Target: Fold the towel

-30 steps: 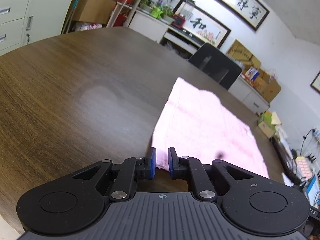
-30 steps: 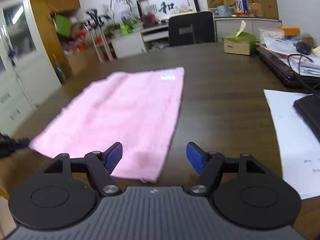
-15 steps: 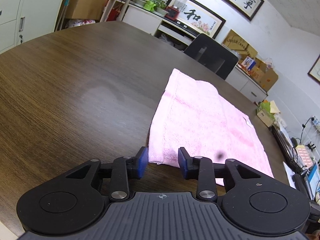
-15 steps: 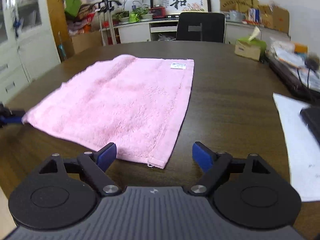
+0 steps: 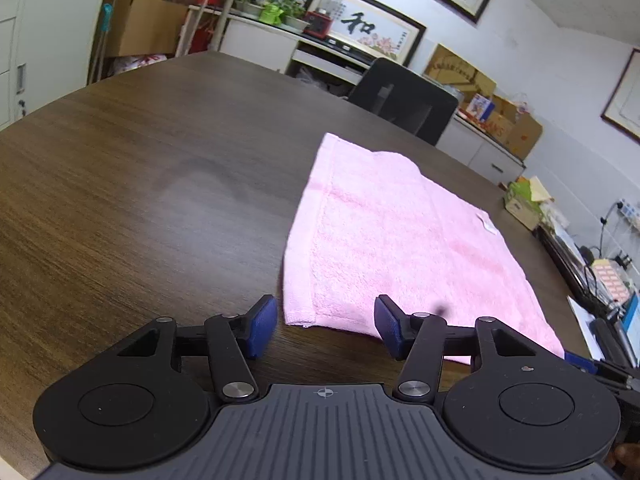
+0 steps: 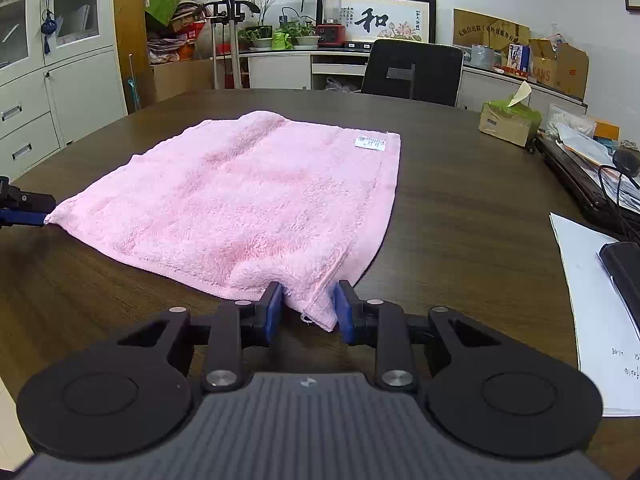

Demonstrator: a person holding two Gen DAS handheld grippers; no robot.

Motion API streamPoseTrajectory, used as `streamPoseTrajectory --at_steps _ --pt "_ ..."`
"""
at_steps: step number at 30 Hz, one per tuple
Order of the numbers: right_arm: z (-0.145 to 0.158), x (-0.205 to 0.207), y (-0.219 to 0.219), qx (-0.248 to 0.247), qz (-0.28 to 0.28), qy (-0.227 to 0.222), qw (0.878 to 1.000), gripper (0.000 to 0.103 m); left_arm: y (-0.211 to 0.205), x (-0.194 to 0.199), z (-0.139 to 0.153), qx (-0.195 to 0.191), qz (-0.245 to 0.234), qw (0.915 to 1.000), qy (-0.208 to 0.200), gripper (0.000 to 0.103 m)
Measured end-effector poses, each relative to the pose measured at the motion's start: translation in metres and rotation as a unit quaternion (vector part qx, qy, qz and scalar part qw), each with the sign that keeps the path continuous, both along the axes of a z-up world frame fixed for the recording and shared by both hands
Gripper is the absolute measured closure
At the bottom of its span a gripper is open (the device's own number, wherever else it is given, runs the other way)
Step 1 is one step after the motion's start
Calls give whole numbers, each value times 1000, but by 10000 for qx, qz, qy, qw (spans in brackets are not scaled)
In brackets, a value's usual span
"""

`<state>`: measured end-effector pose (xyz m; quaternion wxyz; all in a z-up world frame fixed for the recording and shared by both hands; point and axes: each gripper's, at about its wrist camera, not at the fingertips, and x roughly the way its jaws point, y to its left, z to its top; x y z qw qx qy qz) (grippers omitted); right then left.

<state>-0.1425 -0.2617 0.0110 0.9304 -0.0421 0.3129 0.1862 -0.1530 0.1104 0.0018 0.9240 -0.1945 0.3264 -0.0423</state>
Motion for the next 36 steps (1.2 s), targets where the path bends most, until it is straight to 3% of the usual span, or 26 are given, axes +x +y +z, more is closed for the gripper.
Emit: streamPoseTrajectory --at_steps 9,11,13,20,23,24,25,28,36 --pt "-1 -2 1 -25 62 -26 10000 77 -25 3 0 511 -200 9984 -97 45" --pt "-1 -1 1 -28 75 -23 10000 76 -27 5 0 529 -124 9985 -81 40" --pt "-1 -1 1 -21 96 -15 10000 75 -26 9 1 609 -2 9981 -60 26" --pt "-1 0 -2 111 117 40 9999 73 -30 19 0 697 -4 9975 -92 30" --pt "-1 1 -4 173 123 64 9998 73 -30 23 1 601 -38 9982 -57 37" --pt "-1 1 -5 193 125 72 9997 73 -30 24 1 580 -28 9983 -36 45" --pt "-1 1 -5 214 127 81 9997 72 -29 26 1 564 -11 9984 -13 65" --pt "-1 3 -6 274 128 101 9995 72 -24 32 -1 282 -1 9996 102 87" --pt "0 1 -9 365 10 69 9993 76 -15 31 -8 -150 154 9998 46 93"
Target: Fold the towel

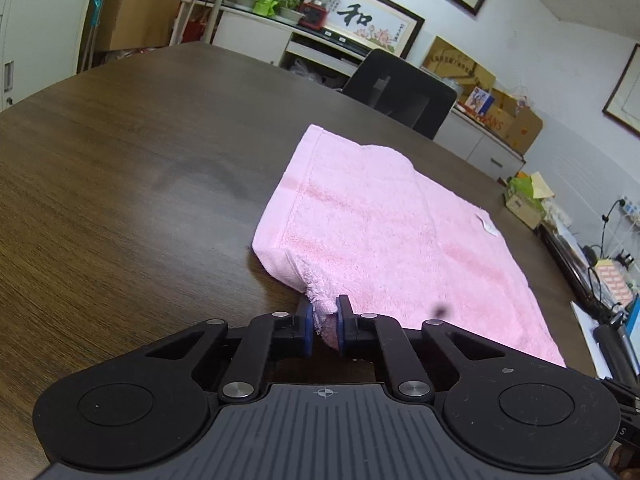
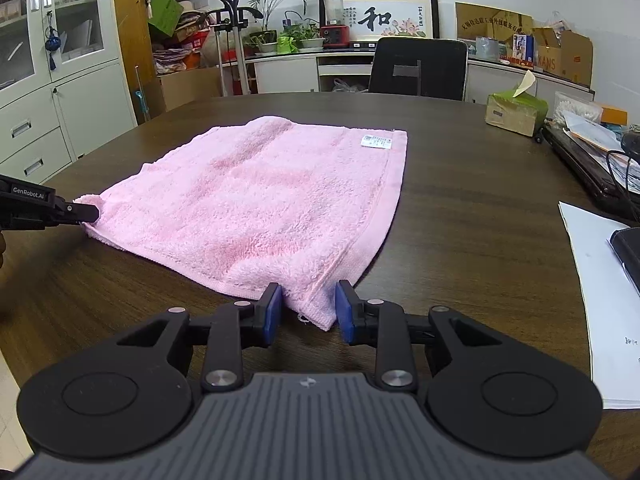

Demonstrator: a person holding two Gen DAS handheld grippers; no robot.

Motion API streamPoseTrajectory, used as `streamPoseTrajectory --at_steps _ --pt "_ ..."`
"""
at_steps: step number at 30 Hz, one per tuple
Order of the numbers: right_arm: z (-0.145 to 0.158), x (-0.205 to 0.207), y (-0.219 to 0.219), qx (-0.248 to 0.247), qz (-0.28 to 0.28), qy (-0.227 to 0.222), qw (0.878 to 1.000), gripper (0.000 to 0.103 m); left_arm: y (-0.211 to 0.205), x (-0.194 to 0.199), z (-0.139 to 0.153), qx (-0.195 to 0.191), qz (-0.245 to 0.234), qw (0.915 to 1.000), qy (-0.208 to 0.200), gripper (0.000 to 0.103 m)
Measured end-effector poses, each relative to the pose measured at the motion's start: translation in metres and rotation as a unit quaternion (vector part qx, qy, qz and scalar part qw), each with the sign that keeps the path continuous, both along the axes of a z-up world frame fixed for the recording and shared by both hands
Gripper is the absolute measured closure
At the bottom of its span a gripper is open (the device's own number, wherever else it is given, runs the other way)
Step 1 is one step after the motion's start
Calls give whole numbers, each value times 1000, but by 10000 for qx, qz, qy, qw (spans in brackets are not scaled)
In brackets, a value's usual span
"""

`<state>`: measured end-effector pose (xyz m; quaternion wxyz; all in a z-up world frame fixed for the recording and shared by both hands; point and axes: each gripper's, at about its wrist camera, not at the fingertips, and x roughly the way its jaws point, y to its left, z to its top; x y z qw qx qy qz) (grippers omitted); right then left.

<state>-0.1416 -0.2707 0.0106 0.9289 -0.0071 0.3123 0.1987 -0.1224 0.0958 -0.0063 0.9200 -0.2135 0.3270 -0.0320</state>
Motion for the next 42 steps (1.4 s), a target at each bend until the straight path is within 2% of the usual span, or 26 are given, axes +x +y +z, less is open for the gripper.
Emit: streamPoseTrajectory --at_steps 2,5,12,19,22,25,29,33,36,38,42 --pt "0 -2 -2 24 -60 -50 10000 83 1 -4 0 -97 -5 9999 -109 93" --pt "6 -12 -7 114 -90 -171 9997 88 -3 -14 6 -22 -104 9992 -378 93" --pt "19 -36 -19 330 -155 -458 9983 90 -10 -27 20 97 -273 9975 -637 93" --pt "33 -60 -31 546 -219 -745 9955 90 -12 -55 40 -83 -477 9938 -999 93" --pt "43 -73 -43 927 -268 -884 9914 91 -11 -64 49 -186 -499 9917 -1171 93" --pt "48 -57 -43 959 -318 -941 9904 91 -15 -58 60 -187 -485 9893 -1363 93" --pt "49 -20 -40 902 -388 -861 9914 91 -20 -26 72 -138 -408 9881 -1474 93" --pt "49 17 -37 846 -457 -781 9923 91 -25 22 79 -165 -228 9908 -1323 92" --pt "50 45 -35 803 -510 -721 9929 91 -30 51 81 -29 -77 9924 -1225 92" --pt "50 63 -33 775 -544 -681 9932 91 -37 80 81 195 -29 9929 -1171 92" --pt "51 101 -30 718 -614 -601 9937 91 -45 118 70 452 45 9949 -906 91"
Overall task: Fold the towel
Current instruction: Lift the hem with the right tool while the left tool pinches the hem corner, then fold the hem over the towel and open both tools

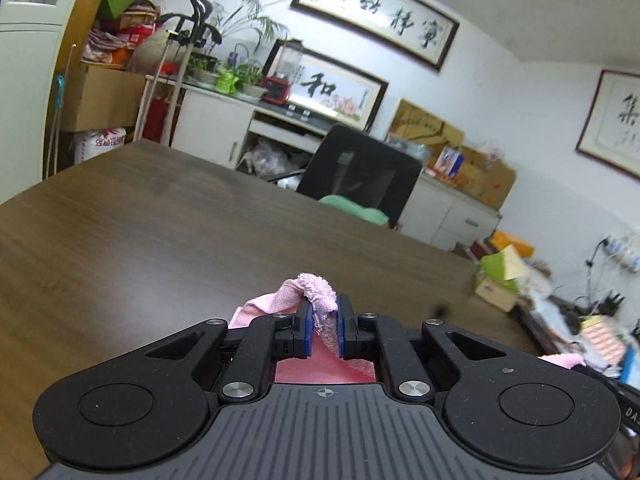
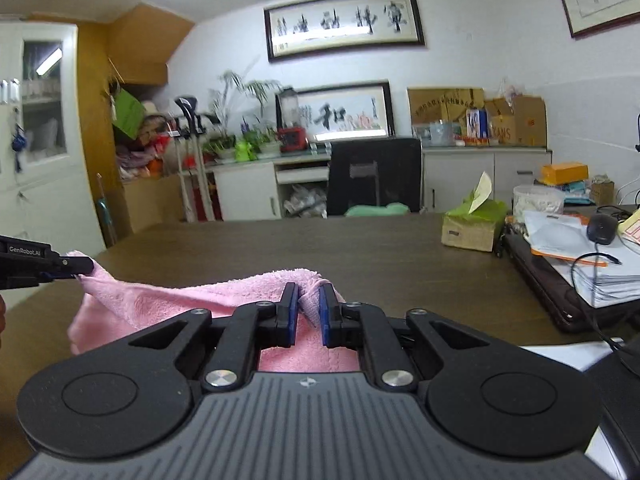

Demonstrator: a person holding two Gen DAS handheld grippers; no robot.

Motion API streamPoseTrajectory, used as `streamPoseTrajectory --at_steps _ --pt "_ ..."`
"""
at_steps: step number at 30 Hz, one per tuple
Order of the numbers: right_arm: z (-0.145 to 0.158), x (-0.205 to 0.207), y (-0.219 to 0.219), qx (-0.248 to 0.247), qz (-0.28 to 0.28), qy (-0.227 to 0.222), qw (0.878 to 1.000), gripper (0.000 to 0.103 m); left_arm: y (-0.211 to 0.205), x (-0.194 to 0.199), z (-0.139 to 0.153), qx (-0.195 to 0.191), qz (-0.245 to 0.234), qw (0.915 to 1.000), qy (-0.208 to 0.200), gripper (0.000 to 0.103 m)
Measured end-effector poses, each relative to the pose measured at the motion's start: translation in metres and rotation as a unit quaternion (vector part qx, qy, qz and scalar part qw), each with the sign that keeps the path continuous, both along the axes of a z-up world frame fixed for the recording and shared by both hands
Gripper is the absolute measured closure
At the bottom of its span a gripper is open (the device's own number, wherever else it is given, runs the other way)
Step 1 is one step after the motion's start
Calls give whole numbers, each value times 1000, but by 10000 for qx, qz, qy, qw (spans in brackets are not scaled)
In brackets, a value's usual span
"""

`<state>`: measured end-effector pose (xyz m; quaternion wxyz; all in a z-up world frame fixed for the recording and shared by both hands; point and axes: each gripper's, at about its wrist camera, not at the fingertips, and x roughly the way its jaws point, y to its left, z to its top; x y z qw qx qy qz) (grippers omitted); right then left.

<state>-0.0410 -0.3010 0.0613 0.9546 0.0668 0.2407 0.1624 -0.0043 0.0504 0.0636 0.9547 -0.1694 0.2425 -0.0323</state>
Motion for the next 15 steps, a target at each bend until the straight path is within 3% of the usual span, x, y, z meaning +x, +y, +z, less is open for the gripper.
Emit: streamPoseTrajectory --at_steps 3,6,7,8,10,13,15 --pt "0 28 2 -36 -50 66 10000 90 -4 19 -13 134 44 9996 260 90" --pt "1 56 5 -72 -99 133 9998 82 -4 33 -25 199 165 9987 444 81" --pt "1 65 5 -84 -116 155 9998 77 -3 29 -28 164 230 9986 447 76" --pt "1 74 6 -96 -132 177 9997 67 0 28 -30 112 302 9986 428 73" --pt "2 77 0 92 -102 197 9997 47 6 27 -29 27 448 9982 397 54" --pt "4 79 -11 399 -50 224 9989 46 21 16 -23 -9 711 9973 185 35" --pt "5 80 -18 603 -15 242 9979 40 27 9 -21 -1 787 9969 83 35"
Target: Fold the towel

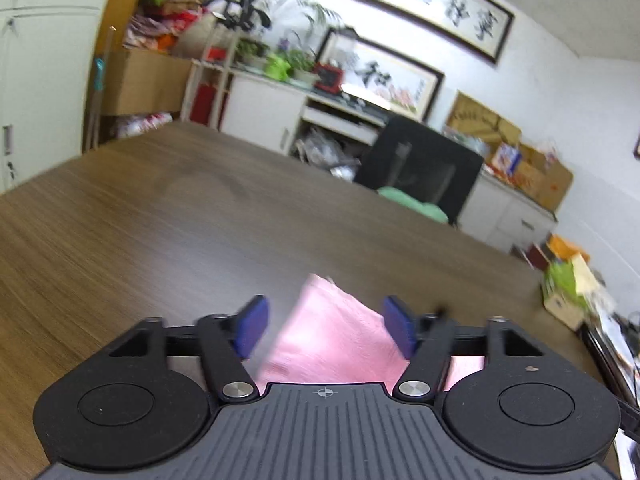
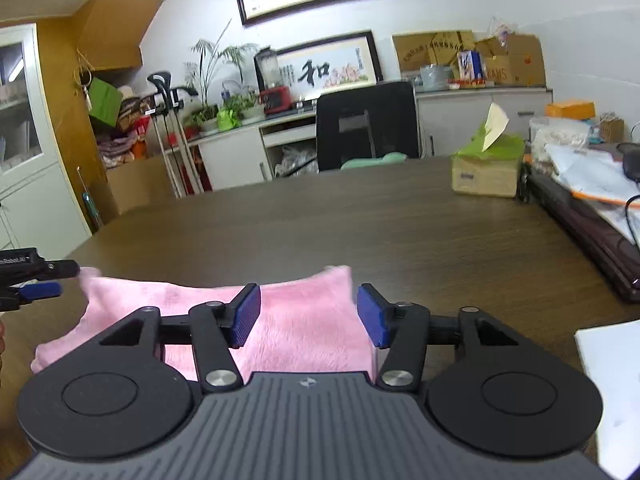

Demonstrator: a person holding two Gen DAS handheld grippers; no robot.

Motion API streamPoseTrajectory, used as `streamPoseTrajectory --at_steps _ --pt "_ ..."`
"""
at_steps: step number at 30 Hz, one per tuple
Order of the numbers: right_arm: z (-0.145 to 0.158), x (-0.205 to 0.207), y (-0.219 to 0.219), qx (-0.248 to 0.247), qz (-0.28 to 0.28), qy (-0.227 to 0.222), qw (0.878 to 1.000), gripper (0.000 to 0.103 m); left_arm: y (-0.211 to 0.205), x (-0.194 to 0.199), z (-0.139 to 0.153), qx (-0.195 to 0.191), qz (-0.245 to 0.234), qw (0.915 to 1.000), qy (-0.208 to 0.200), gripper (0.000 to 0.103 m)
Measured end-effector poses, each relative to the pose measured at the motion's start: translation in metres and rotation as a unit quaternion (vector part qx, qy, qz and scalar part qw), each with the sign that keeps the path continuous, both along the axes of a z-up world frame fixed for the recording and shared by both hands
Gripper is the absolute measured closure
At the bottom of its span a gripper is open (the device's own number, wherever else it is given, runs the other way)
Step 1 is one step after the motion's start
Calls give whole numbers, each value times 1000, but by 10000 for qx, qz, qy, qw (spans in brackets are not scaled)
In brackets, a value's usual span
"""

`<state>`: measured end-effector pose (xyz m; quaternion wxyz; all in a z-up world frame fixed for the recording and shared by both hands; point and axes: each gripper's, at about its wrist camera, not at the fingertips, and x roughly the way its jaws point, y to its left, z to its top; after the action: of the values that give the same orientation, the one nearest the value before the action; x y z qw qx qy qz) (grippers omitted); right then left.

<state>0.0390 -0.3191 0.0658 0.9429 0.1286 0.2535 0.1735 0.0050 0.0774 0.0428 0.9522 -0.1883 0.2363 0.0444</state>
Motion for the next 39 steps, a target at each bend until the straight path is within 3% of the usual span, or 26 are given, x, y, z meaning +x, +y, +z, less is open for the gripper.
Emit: streamPoseTrajectory --at_steps 3,8,11,15,18,22,30,33,35,37,39 --pt "1 2 -11 308 47 24 9995 36 3 -6 -1 54 -140 9999 -41 34" --pt "4 5 -28 821 124 63 9965 27 -13 -9 -14 430 -985 9939 224 35" --pt "-30 10 -27 1278 304 583 9896 24 -25 -10 -21 639 -1355 9877 441 35" --pt "-78 17 -24 1886 550 1303 9718 26 -31 -7 -28 814 -1372 9843 751 35" --pt "-77 17 -24 1641 438 1295 9769 31 -35 -7 -30 921 -1304 9836 843 36" --pt "-71 17 -14 954 224 1206 9878 54 -44 -4 -33 1360 -1146 9802 875 35" --pt "-68 50 -9 559 96 1132 9919 55 -58 24 -33 1531 -1001 9786 940 28" --pt "-64 49 5 329 213 944 9948 53 -53 42 -34 1422 -856 9814 964 26" --pt "-59 42 18 173 377 770 9962 35 -47 50 -32 1304 -710 9843 958 29" --pt "-54 35 31 17 542 596 9967 24 -36 53 -30 1128 -603 9872 949 36" --pt "-50 28 43 -140 705 422 9965 22 -20 50 -25 869 -535 9908 887 37"
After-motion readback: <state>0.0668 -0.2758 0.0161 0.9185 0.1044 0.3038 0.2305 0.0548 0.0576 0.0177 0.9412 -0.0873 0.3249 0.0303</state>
